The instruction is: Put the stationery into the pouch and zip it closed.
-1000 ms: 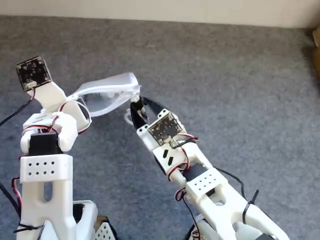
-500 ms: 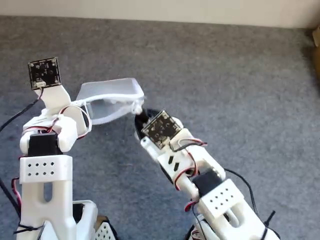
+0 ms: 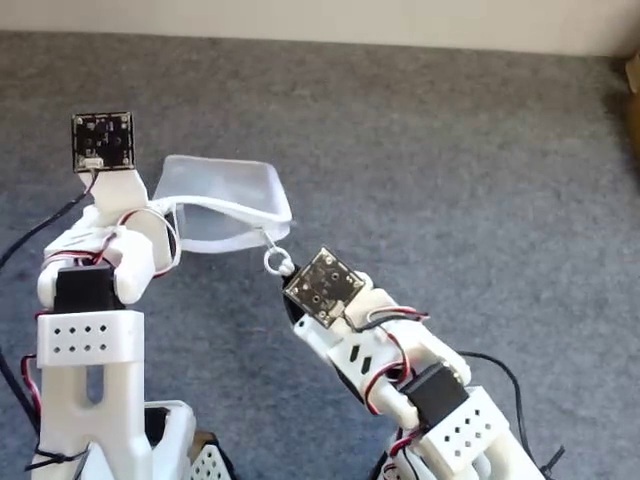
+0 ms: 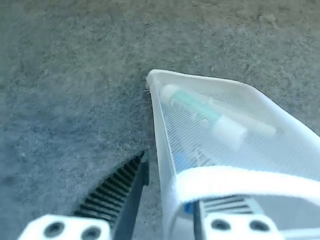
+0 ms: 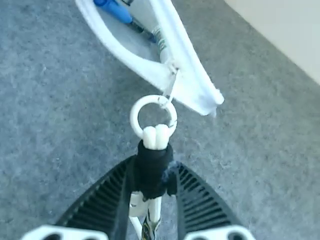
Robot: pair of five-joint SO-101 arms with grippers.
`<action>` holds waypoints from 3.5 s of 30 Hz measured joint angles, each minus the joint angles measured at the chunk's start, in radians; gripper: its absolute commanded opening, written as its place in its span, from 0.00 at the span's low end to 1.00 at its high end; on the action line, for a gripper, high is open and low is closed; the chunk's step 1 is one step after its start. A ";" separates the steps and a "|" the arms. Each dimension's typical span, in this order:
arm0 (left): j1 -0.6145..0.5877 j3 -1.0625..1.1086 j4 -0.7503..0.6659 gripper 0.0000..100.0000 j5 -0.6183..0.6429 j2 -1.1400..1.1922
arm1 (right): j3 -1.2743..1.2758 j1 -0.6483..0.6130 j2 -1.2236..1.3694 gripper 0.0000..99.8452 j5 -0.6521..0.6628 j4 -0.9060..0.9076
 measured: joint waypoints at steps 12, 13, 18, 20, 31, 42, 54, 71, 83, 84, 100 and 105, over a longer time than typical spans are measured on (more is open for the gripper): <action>0.178 -0.018 -0.008 0.15 -0.170 0.000 | 0.218 0.000 -0.244 0.01 0.000 0.000; 0.195 -0.020 -0.015 0.15 -0.180 0.000 | 0.239 0.000 -0.269 0.01 0.000 0.000; 0.255 -0.020 -0.037 0.15 -0.193 0.000 | 0.327 -0.009 -0.370 0.01 0.031 -0.008; 0.270 -0.020 -0.052 0.15 -0.193 0.000 | 0.354 -0.040 -0.402 0.01 0.063 -0.015; 0.396 -0.020 -0.095 0.15 -0.328 -0.002 | 0.462 -0.146 -0.523 0.01 0.135 -0.020; 0.535 -0.029 -0.097 0.22 -0.371 -0.009 | 0.462 -0.152 -0.525 0.01 0.141 -0.020; 0.671 -0.037 -0.115 0.22 -0.368 -0.009 | 0.463 -0.161 -0.523 0.01 0.144 -0.020; 0.755 -0.035 -0.152 0.22 -0.453 -0.008 | 0.463 -0.166 -0.525 0.01 0.144 -0.020; 0.743 -0.157 -0.015 0.22 -0.476 -0.009 | 0.463 -0.163 -0.523 0.01 0.146 -0.020; 0.741 -0.173 0.000 0.22 -0.476 -0.011 | 0.463 -0.163 -0.523 0.01 0.146 -0.020; 0.525 -0.284 0.169 0.22 -0.476 -0.011 | 0.250 -0.006 -0.523 0.01 0.003 0.206; 0.529 -0.284 0.244 0.22 -0.476 -0.011 | 0.133 0.051 -0.523 0.01 0.000 0.322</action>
